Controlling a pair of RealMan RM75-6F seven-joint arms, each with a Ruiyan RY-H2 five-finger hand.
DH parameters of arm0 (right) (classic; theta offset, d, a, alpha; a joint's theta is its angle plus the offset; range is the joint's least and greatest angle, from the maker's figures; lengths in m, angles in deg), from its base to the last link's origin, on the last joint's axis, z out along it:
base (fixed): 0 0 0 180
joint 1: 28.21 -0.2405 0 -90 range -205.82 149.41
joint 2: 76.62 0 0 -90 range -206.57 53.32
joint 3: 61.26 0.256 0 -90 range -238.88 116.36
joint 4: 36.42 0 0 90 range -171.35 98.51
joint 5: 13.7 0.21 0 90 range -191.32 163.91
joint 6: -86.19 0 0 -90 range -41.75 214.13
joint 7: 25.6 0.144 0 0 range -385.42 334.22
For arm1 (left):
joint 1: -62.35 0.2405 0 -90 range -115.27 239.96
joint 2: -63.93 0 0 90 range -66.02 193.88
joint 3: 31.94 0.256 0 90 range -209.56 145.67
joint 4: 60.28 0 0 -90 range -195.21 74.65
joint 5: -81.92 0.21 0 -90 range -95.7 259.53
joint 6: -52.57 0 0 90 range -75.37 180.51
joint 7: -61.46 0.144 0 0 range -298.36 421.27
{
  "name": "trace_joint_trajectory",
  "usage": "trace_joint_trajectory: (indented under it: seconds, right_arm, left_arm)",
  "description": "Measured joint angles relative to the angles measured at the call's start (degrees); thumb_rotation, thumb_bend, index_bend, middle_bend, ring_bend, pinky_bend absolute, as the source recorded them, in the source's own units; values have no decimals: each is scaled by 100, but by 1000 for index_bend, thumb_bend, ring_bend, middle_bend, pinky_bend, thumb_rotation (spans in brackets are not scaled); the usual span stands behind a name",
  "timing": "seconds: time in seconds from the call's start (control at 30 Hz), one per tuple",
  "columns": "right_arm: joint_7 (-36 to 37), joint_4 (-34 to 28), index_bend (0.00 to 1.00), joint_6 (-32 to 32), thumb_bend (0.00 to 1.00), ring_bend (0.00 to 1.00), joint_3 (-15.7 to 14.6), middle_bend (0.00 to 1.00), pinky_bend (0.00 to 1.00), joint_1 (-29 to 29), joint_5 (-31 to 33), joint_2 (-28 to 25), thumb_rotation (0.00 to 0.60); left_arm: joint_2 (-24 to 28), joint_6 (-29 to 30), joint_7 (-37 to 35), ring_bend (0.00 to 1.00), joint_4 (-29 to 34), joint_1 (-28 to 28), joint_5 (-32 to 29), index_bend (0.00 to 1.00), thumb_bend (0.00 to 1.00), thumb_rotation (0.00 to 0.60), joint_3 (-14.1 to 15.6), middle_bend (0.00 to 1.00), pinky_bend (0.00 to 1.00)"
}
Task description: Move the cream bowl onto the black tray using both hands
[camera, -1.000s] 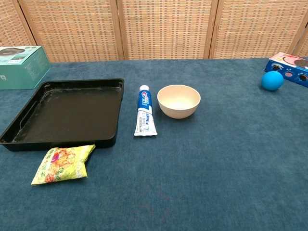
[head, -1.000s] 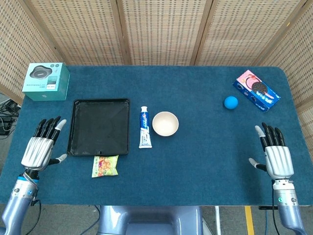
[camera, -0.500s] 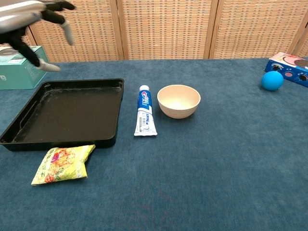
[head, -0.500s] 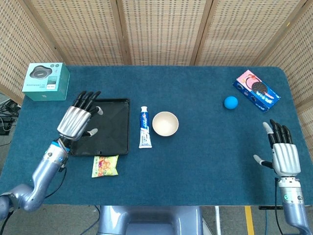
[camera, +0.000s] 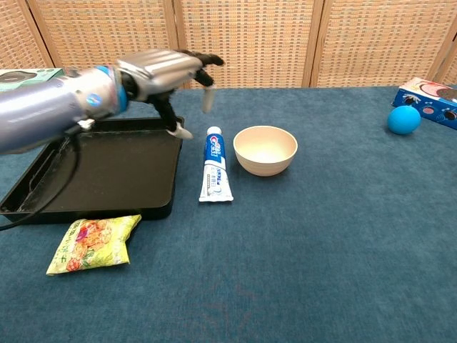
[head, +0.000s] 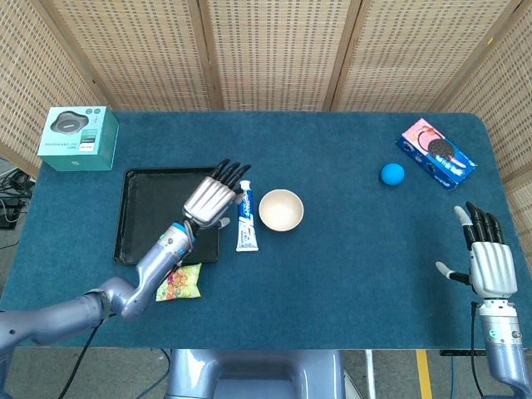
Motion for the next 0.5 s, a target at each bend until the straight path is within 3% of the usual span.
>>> trace_joint_trajectory:
  seconds: [0.5]
  right_arm:
    - [246, 46, 0, 62, 158, 0, 119, 0, 0, 53, 11, -40, 600]
  left_arm:
    - [-873, -484, 206, 0, -946, -706, -383, 541, 195, 600, 148, 0, 0]
